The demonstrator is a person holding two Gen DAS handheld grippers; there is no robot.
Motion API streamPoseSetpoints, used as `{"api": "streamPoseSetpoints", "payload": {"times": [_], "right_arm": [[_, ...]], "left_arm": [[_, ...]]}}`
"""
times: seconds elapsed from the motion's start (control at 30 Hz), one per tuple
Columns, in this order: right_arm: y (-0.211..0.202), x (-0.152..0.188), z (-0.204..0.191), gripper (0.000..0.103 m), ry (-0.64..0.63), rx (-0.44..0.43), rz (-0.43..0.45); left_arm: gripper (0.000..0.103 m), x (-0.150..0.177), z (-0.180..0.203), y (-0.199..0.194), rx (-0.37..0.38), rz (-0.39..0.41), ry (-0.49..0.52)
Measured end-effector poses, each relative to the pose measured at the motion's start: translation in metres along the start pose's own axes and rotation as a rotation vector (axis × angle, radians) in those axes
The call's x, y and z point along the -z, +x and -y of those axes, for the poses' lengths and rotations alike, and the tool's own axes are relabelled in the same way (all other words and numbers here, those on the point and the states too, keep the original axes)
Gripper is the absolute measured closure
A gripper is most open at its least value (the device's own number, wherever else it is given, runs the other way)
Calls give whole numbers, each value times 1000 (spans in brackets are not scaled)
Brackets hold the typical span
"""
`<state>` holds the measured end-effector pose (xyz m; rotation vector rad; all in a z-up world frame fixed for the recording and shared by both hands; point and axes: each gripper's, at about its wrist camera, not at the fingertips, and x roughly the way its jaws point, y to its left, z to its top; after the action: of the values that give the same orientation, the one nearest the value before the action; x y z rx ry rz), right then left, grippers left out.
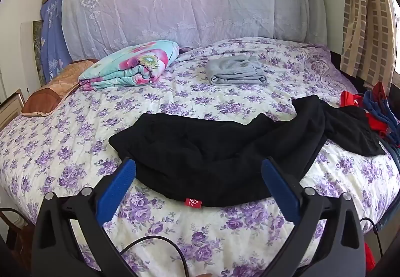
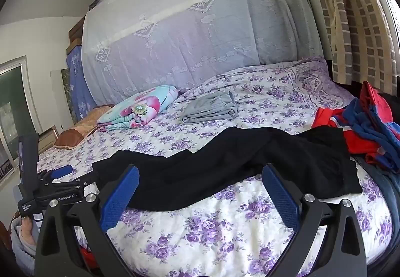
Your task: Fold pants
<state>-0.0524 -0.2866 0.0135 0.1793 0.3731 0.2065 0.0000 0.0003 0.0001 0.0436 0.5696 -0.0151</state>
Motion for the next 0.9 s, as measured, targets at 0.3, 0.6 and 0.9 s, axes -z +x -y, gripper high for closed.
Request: {"api": "streamPoseSetpoints", "payload": {"times": [0.3, 0.6, 0.9], "right_arm": [[-3, 0, 1, 4, 4, -2, 5], [-3, -1, 1, 4, 4, -2, 9], [-4, -2, 2, 4, 5, -2, 9]], "left_arm": [[5, 0, 0, 0, -4, 5, 4], [5, 0, 0, 0, -2, 3, 2], [5, 0, 0, 0, -2, 2, 1]]}}
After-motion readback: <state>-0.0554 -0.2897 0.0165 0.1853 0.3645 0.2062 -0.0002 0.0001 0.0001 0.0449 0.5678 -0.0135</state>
